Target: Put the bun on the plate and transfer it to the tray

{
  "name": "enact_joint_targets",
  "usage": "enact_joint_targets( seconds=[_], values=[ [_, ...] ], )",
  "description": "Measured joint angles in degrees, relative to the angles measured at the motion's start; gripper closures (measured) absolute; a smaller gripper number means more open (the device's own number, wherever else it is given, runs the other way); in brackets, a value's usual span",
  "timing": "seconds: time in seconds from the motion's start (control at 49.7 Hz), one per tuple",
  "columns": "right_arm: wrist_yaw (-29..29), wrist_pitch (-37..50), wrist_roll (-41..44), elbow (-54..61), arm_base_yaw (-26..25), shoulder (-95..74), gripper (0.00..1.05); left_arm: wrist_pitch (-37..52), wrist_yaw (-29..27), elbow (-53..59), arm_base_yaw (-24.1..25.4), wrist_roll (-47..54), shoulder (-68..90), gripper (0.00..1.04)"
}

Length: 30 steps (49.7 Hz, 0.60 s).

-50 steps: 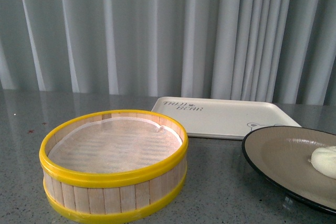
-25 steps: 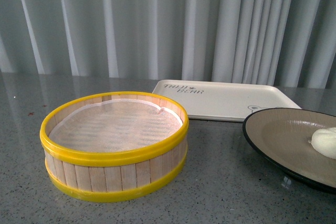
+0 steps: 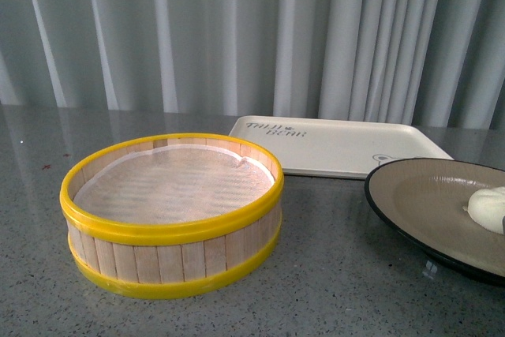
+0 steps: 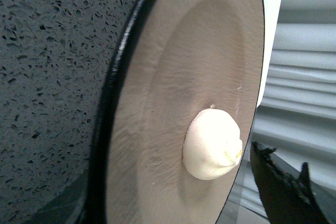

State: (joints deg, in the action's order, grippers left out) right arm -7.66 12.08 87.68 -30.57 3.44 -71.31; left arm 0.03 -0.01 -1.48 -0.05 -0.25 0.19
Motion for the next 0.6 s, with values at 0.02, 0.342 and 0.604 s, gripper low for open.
enact_joint_targets(
  seconds=[0.02,0.342,0.604],
  values=[
    [-0.02,0.15,-0.02,0.07,0.09,-0.09,0.38,0.00,0.00,0.00,0.00,0.00,0.00,0.07],
    [0.02,1.14,-1.27,3.02,0.24,-0.68,0.94,0.00,0.00,0.00,0.00,0.00,0.00,0.07],
    [0.07,5.81,-0.57,4.24,0.13,0.07,1.02,0.00,0.00,0.00,0.00,0.00,0.00,0.07]
  ],
)
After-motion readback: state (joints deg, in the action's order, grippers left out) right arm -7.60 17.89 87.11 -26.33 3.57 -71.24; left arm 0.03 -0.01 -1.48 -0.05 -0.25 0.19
